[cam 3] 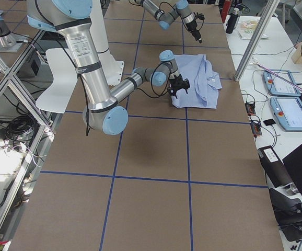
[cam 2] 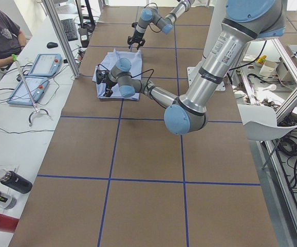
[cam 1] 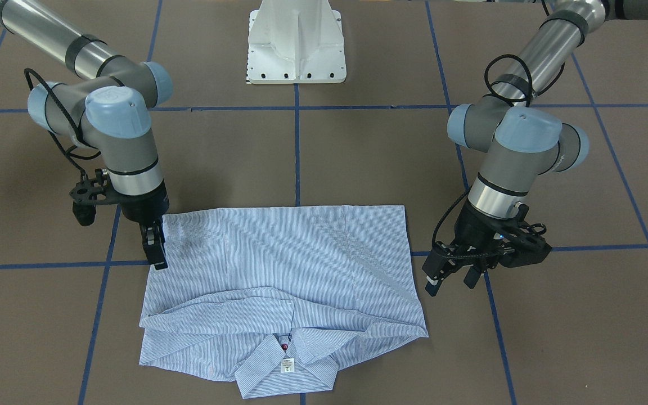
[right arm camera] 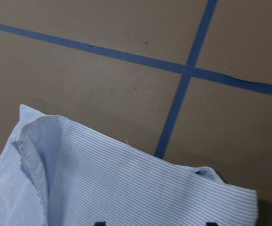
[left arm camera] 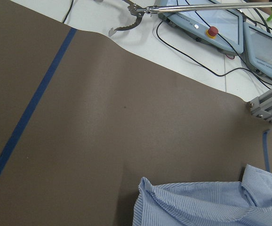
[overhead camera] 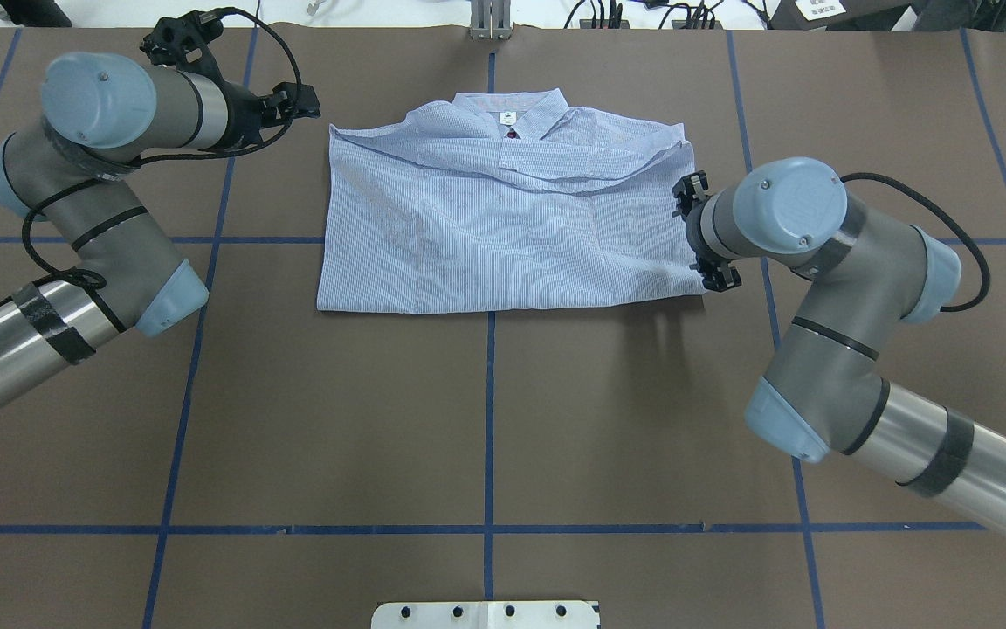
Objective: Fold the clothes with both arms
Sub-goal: 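Move the right gripper down to the folded shirt's nearest corner and grasp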
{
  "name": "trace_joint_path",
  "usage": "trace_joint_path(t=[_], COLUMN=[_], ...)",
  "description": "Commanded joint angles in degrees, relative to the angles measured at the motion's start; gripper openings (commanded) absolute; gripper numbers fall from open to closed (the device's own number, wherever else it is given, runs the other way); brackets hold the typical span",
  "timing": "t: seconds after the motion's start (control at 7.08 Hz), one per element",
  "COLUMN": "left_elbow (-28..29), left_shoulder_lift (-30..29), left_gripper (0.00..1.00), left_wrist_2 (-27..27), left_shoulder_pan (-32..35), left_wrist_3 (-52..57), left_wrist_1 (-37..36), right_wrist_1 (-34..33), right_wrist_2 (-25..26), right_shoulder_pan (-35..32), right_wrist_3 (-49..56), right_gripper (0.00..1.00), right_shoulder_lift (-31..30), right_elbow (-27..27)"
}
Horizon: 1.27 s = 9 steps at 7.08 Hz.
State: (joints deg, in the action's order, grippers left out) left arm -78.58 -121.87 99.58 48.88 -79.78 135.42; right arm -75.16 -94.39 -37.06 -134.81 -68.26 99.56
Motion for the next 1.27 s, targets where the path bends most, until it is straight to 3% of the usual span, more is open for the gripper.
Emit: trace_joint_path(t=[0.0, 0.28, 0.71, 0.85, 1.13], left_elbow=[-1.0, -1.0, -1.0, -1.5, -1.6], left_shoulder_lift=[0.8, 0.9, 0.9, 0.9, 0.9], left_gripper=[1.0, 1.0, 1.0, 1.0, 1.0], left_wrist_2=[-0.2, -0.3, -0.4, -0.3, -0.3], left_shoulder_pan=[0.0, 0.0, 0.0, 0.0, 0.0], left_wrist_3=[0.2, 0.2, 0.2, 0.2, 0.0], left_wrist_1=[-0.1, -0.1, -0.1, -0.1, -0.1], right_wrist_1=[-2.0, -1.9, -2.0, -2.0, -1.9], right_wrist_2=[2.4, 3.2, 6.7, 6.4, 6.0], right_shoulder_pan=[4.2, 4.2, 4.2, 4.1, 4.4], right_wrist_3=[0.2, 1.8, 1.1, 1.5, 2.2], right_gripper=[0.96, 0.91, 0.61, 0.01, 0.0], right_shoulder_lift=[-2.5, -2.3, -2.6, -2.6, -2.3], right_elbow=[2.1, -0.6, -2.0, -1.7, -1.8])
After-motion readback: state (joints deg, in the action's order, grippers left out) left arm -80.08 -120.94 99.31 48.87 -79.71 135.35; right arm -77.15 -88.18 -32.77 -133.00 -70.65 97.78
